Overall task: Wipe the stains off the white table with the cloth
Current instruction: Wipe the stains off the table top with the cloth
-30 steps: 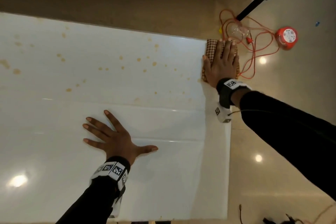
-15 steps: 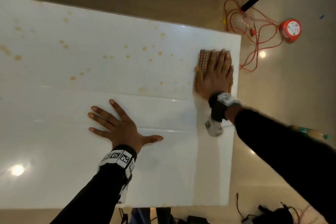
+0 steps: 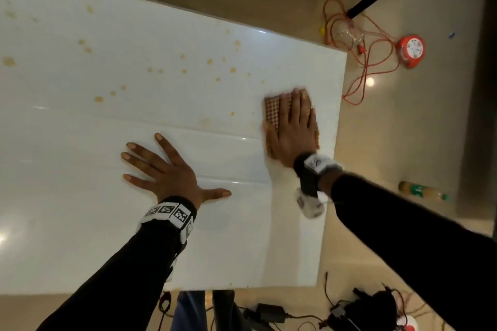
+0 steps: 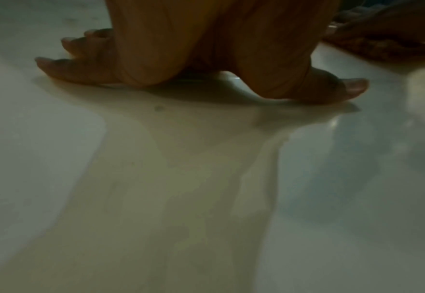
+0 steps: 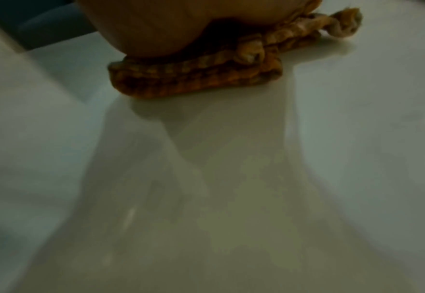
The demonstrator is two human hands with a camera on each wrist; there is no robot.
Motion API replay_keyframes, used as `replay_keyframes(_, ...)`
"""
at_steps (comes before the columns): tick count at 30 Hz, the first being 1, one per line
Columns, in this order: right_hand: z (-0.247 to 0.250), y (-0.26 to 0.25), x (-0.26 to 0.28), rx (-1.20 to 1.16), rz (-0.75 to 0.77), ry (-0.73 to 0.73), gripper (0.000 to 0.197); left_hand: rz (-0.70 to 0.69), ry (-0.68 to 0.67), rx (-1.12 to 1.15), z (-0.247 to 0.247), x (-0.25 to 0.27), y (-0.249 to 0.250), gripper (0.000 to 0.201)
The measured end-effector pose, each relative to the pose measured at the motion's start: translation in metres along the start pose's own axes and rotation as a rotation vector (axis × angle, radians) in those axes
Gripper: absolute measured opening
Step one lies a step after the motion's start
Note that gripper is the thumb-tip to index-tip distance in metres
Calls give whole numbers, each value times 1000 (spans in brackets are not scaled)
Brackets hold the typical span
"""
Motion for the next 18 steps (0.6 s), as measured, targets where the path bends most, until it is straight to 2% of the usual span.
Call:
replay_keyframes(4,39,-1,-121,-36,-149,47,81,-12,18,-23,-7,-1,-2,198)
replay_keyframes(6,43,-5,-137,-61,-184,28,82,-6,12,-23,-6,0,-2,198)
replay_keyframes(8,32,-9,-111,-25,-141,41,82,-1,-4,-20,-3,1,-3,199)
replay_keyframes(10,14,-21,-53,18,-92,73,79,17,-44,-27,1,1,-1,200)
replay_keyframes(13,-12,-41,31,-3,-37,-17,81,45,-88,-26,6,1,4,201)
replay_keyframes(15,-15,-41,40,-4,-13,-61,83,60,-110,-23,9,1,6,202)
replay_keyframes(18,-1,-34,-9,15,4,-57,84,67,-127,-35,11,3,8,201)
Point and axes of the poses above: each hand's wrist, its own x-axis away from the middle knuckle, its own z-axis out of the back of the hand, y = z × x, the point moved 1 cm from there along -x, towards the middle knuckle, and after that the axes turned 1 degree about z, right-handed, at the moved point
